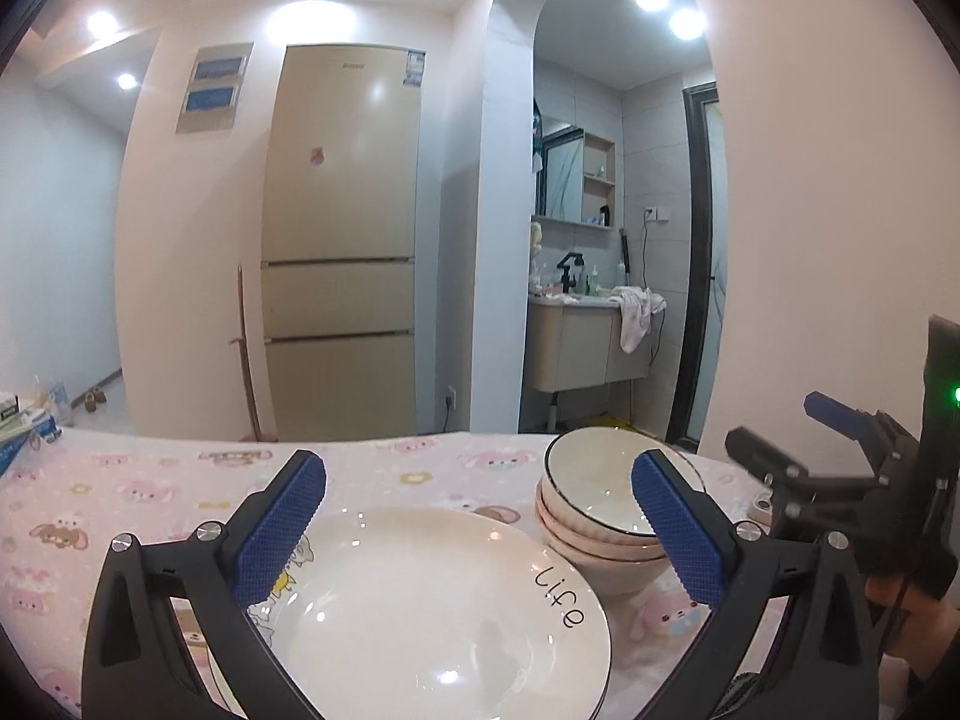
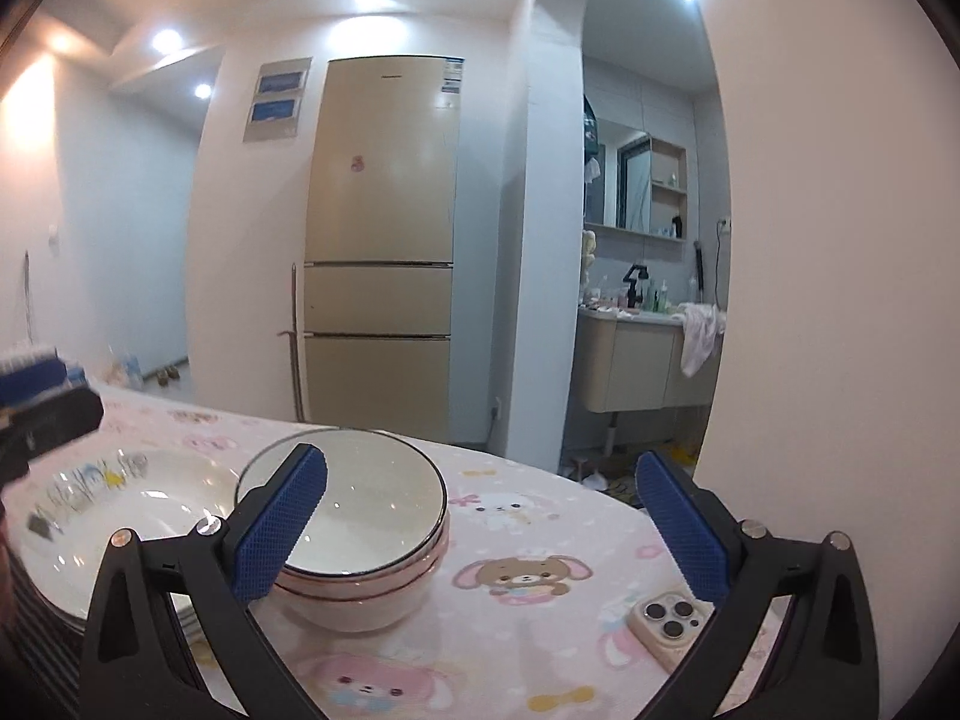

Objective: Organize plates and bowls

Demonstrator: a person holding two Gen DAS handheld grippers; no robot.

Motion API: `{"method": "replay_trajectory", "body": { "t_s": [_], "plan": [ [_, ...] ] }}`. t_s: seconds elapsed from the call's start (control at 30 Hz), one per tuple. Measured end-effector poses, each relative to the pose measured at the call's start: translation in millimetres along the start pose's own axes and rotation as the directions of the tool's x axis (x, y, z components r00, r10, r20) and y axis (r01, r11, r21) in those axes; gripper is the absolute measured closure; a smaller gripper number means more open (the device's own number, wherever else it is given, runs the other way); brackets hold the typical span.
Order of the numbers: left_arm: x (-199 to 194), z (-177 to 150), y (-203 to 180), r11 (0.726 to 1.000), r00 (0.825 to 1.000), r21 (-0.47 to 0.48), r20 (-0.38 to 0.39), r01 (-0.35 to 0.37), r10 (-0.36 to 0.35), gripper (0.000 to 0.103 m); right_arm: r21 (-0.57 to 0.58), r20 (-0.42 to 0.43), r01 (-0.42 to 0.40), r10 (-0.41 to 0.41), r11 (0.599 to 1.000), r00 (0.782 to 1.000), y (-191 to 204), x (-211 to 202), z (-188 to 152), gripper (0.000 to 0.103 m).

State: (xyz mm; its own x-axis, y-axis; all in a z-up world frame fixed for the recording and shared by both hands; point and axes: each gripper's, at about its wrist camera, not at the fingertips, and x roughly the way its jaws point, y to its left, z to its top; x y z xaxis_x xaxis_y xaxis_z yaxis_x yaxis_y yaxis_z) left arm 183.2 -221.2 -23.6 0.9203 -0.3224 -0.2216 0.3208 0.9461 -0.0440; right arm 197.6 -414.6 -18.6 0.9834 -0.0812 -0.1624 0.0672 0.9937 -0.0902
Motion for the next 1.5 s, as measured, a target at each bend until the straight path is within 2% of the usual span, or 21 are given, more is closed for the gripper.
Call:
{"method": "replay_trajectory", "body": {
  "t_s": [0.13,0.27,0.4,0.7,0.8,1.0,1.2,1.33,1.43,1.5],
  "plan": [
    [7,-2,3,1.0,0.999,-0.022,-0.038,-0.018,0.017,0.0,-0.006,-0.071,-0.059,0.058,0.998,0.996,5,6,-4,0.0],
    [8,-3,5,0.999,0.999,-0.026,-0.044,-0.03,0.029,0.0,0.039,-0.127,-0.078,0.083,0.996,0.988,-5,16,-6,0.0],
    [7,-4,3,1.0,0.998,-0.015,-0.049,-0.025,0.025,0.0,0.085,-0.132,-0.073,0.084,0.994,0.988,-16,16,-8,0.0],
    [7,-5,-2,1.0,0.999,0.007,-0.051,-0.012,0.012,0.0,0.058,-0.133,-0.069,0.076,0.996,0.988,-11,16,-7,0.0],
    [8,-4,-3,1.0,0.998,0.016,-0.064,0.014,-0.013,0.0,0.068,-0.138,-0.067,0.076,0.995,0.988,-14,18,-7,0.0],
    [6,-2,-10,0.999,0.998,0.043,-0.064,0.001,0.002,0.0,0.062,-0.154,-0.067,0.075,0.996,0.985,-14,20,-7,0.0],
    [7,-2,-11,0.999,0.998,0.036,-0.067,0.0,0.002,0.0,0.06,-0.158,-0.065,0.074,0.996,0.985,-14,22,-6,0.0],
    [10,-2,-11,0.999,0.996,0.031,-0.082,-0.025,0.028,0.0,0.065,-0.176,-0.08,0.091,0.995,0.98,-15,26,-8,0.0],
    [13,1,-19,0.994,0.993,0.109,-0.111,-0.023,0.035,0.0,0.11,-0.22,-0.1,0.123,0.989,0.968,-19,34,-10,0.0],
    [15,1,-26,0.988,0.99,0.153,-0.137,-0.01,0.031,0.0,0.187,-0.234,-0.15,0.192,0.971,0.953,-28,36,-12,0.0]
  ]
}}
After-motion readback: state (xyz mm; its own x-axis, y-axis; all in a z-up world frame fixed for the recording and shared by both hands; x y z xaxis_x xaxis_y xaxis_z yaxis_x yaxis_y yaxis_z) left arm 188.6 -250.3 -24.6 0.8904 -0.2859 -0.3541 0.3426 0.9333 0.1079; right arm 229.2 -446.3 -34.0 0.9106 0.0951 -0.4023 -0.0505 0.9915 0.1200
